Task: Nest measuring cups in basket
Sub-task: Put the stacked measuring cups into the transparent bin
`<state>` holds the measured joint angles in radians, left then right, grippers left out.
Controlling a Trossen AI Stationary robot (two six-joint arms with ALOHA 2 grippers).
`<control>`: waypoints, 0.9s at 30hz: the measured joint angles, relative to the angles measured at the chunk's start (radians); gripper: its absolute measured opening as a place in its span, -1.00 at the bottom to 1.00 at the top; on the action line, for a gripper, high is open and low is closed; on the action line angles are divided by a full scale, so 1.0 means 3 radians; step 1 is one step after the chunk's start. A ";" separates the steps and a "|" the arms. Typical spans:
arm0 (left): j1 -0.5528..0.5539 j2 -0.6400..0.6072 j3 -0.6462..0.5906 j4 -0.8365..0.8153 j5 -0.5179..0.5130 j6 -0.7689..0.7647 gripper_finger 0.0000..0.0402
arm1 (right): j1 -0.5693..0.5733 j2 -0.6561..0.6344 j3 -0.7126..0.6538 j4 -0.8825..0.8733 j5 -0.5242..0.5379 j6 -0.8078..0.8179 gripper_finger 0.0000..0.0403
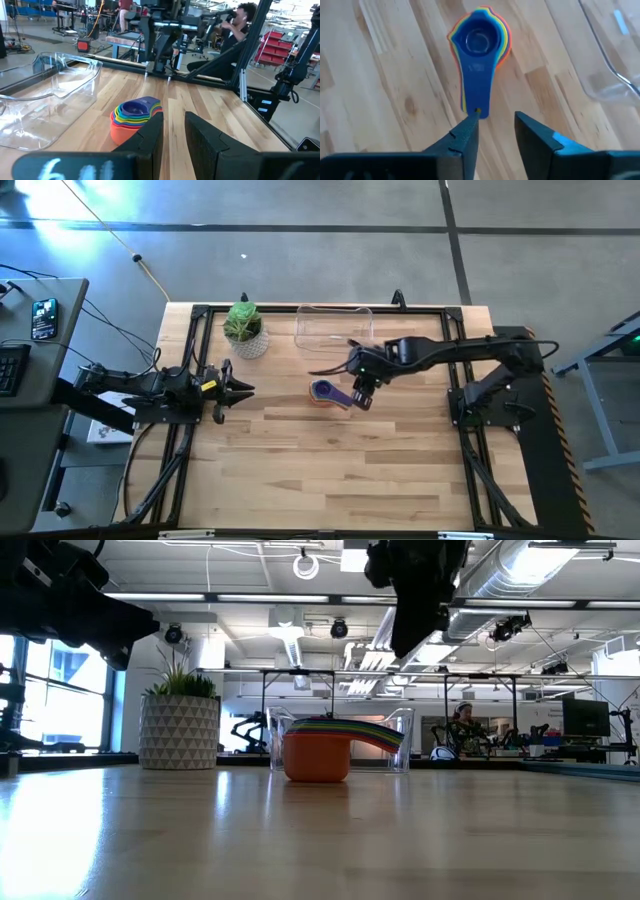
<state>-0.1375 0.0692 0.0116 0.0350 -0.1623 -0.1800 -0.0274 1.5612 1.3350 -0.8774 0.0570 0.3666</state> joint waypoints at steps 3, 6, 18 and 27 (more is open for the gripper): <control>-0.0001 0.0000 0.0000 0.0000 0.0000 -0.0001 -0.65 | -0.0045 0.0098 0.0000 0.0137 -0.0057 -0.0093 -0.24; 0.0000 0.0000 0.0000 0.0000 -0.0001 0.0000 -0.65 | -0.0063 0.0204 0.0000 0.0231 -0.0119 -0.0106 -0.03; -0.0001 0.0000 0.0000 0.0000 -0.0001 -0.0001 -0.65 | -0.0107 0.0622 0.0375 0.0148 -0.0181 -0.0049 0.37; 0.0000 0.0000 0.0000 0.0000 -0.0001 0.0000 -0.65 | -0.0151 0.1145 0.0882 -0.0276 -0.0444 -0.0204 0.38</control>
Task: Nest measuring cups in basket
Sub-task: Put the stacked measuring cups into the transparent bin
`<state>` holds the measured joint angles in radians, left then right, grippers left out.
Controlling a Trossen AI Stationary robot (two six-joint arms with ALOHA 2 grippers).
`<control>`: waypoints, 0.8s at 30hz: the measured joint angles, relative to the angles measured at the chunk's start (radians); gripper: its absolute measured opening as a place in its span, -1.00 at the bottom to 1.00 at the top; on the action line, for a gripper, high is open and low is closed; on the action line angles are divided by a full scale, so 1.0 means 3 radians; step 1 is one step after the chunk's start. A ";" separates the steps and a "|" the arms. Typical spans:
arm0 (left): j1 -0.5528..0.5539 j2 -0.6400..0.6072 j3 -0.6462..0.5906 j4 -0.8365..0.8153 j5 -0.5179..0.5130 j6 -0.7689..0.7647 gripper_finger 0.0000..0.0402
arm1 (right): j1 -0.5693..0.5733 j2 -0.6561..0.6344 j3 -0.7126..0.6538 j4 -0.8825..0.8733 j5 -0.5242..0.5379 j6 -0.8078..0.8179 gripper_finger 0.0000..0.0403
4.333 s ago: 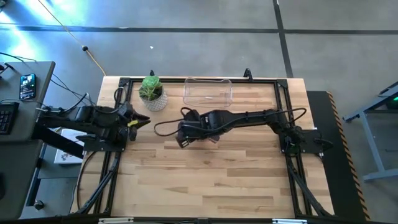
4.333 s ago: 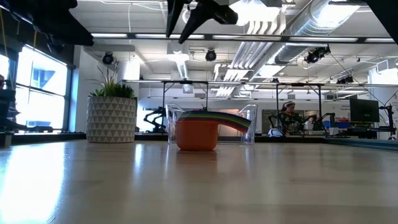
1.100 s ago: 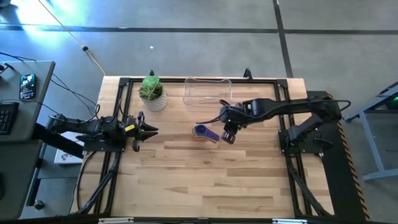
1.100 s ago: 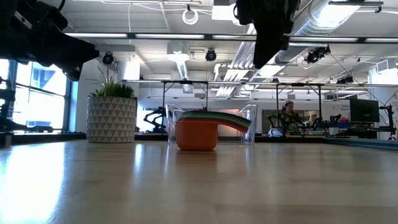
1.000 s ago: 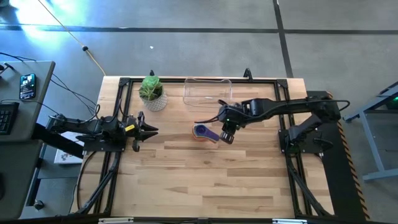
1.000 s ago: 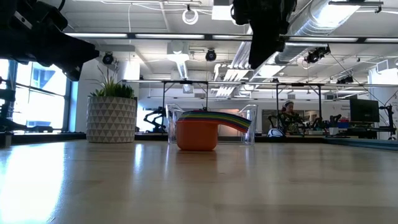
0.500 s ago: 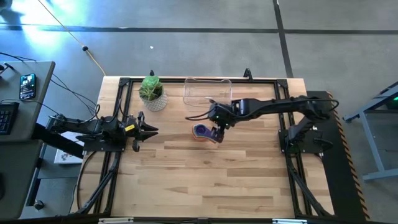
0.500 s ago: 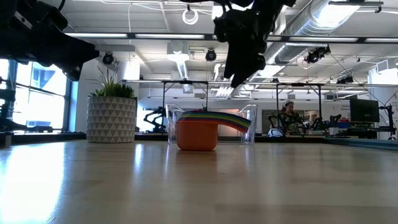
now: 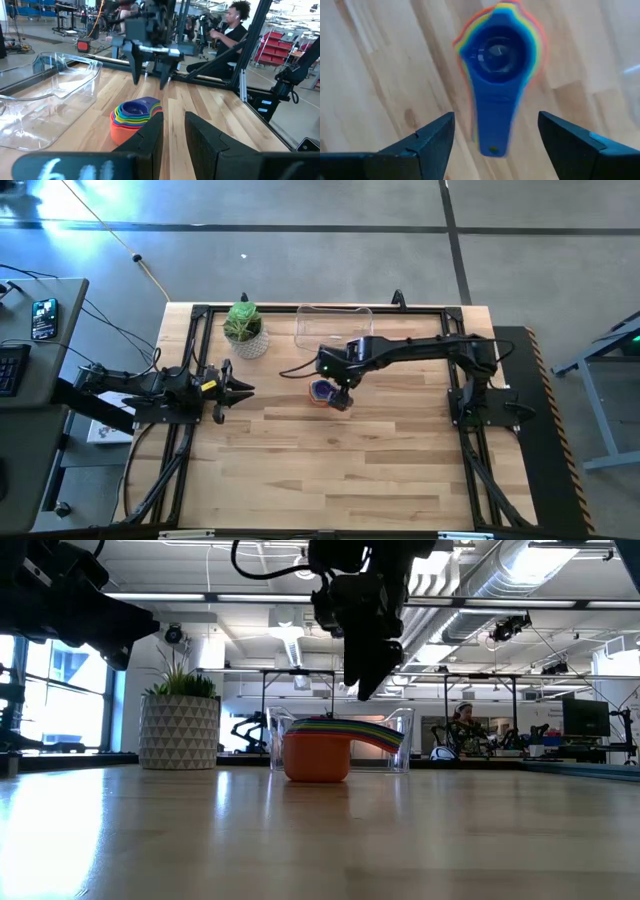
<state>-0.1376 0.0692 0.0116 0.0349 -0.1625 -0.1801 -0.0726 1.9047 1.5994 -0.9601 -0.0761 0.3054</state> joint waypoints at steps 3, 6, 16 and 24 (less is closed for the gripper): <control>0.0000 0.0000 0.0000 0.0000 0.0001 0.0000 -0.65 | 0.0005 0.0042 -0.0083 0.0127 -0.0039 0.0001 0.38; 0.0000 0.0000 0.0000 0.0000 0.0000 -0.0001 -0.65 | 0.0023 0.0050 -0.0151 0.0241 -0.0029 0.0019 0.38; 0.0000 0.0000 0.0000 0.0001 0.0001 -0.0001 -0.65 | 0.0042 0.0049 -0.0369 0.0473 0.0076 0.0055 0.38; -0.0001 0.0000 0.0000 0.0001 -0.0001 -0.0001 -0.65 | 0.0072 0.0161 -0.0368 0.0537 0.0109 0.0098 0.38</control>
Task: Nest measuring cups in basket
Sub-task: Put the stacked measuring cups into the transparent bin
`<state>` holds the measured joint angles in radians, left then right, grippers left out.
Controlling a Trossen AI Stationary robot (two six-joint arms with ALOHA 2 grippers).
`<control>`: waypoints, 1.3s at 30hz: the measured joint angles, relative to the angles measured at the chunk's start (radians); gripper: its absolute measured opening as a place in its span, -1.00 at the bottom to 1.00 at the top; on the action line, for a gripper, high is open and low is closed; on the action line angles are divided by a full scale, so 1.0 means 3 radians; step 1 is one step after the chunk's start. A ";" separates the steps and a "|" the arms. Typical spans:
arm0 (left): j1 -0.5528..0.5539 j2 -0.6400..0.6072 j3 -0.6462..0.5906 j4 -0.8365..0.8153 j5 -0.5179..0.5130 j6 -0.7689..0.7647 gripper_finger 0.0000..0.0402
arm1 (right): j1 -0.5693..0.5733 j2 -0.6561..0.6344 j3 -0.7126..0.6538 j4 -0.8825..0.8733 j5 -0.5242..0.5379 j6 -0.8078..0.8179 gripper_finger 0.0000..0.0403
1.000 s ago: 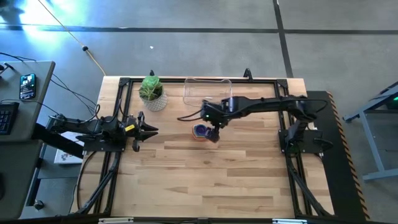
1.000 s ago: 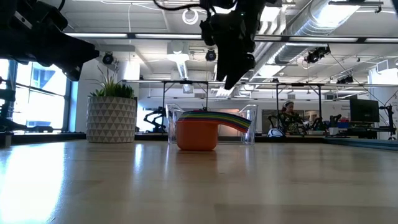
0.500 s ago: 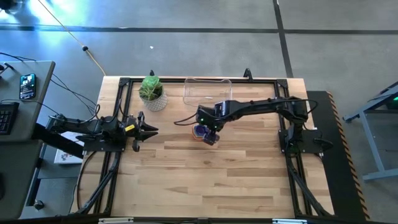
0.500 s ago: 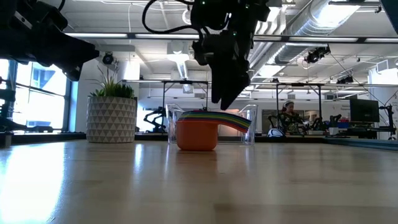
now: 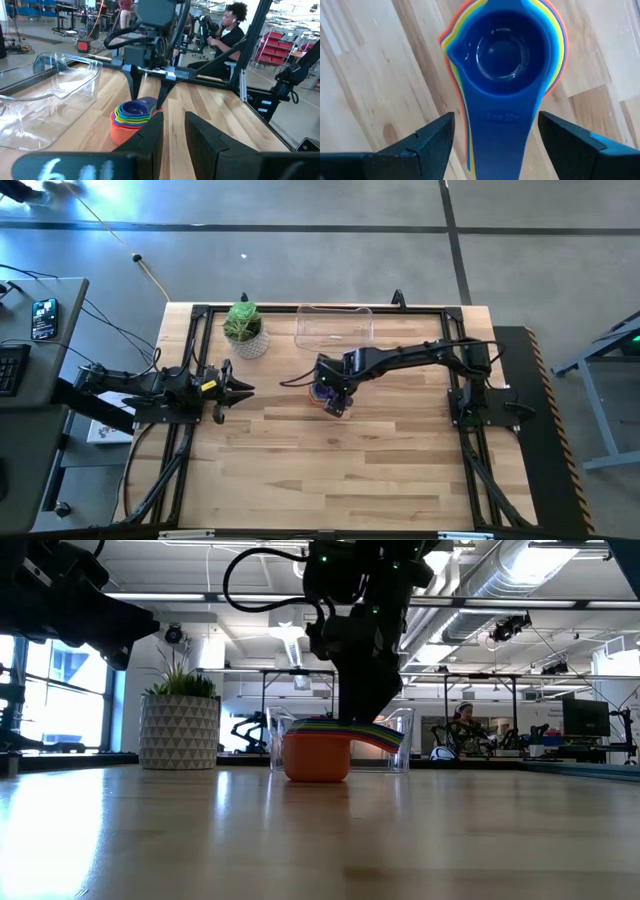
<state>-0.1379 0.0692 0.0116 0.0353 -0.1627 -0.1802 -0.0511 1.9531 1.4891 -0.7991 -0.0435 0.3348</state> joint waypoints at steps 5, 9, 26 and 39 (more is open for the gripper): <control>0.0001 0.0000 0.0000 -0.0001 0.0001 0.0000 -0.65 | 0.0043 0.0037 0.0000 0.0040 0.0087 0.0005 0.38; 0.0001 0.0000 0.0000 -0.0001 0.0001 0.0001 -0.65 | 0.0072 0.0094 0.0000 0.0054 0.0144 0.0074 0.38; 0.0000 0.0000 0.0000 0.0000 0.0000 0.0000 -0.65 | 0.0086 0.0152 0.0000 0.0060 0.0194 0.0314 -0.15; 0.0001 0.0000 0.0000 0.0000 0.0000 0.0001 -0.65 | 0.0084 0.0152 0.0000 0.0057 0.0178 0.0432 -0.32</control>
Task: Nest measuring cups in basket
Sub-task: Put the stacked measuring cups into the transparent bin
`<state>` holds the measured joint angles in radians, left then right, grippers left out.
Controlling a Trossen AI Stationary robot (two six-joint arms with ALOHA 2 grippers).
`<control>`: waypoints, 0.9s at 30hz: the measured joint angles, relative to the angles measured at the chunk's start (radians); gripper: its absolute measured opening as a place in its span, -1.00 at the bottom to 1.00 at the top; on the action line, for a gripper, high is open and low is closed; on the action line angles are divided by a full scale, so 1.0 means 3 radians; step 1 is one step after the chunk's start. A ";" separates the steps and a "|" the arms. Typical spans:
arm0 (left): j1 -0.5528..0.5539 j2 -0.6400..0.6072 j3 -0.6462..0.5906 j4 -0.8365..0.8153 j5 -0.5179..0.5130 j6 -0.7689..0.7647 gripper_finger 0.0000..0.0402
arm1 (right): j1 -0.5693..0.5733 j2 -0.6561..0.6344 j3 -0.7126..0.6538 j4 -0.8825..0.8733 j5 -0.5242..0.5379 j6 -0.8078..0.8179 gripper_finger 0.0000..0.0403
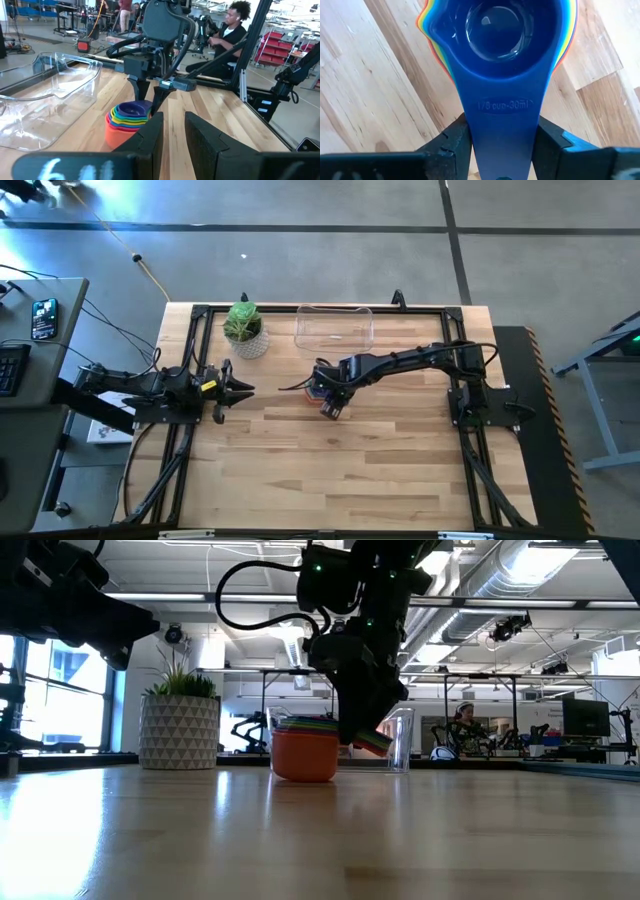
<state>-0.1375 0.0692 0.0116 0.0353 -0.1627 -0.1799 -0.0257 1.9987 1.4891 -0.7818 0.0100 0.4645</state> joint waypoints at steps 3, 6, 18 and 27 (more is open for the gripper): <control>0.0000 0.0000 0.0000 0.0000 0.0000 -0.0001 -0.65 | 0.0000 0.0000 0.0001 0.0000 0.0000 0.0006 -0.32; -0.0001 0.0000 0.0000 0.0000 0.0000 -0.0001 -0.65 | 0.0000 0.0000 0.0001 0.0001 -0.0001 0.0024 -0.32; -0.0001 0.0000 0.0000 0.0000 0.0000 -0.0001 -0.65 | -0.0001 -0.0017 0.0006 0.0067 0.0031 0.0005 -0.32; -0.0001 0.0000 0.0000 -0.0001 0.0000 -0.0001 -0.65 | -0.0007 -0.0078 0.0006 0.0074 0.0084 -0.0005 -0.32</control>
<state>-0.1379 0.0692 0.0116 0.0349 -0.1628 -0.1802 -0.0278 1.9753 1.4910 -0.7596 0.0352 0.4630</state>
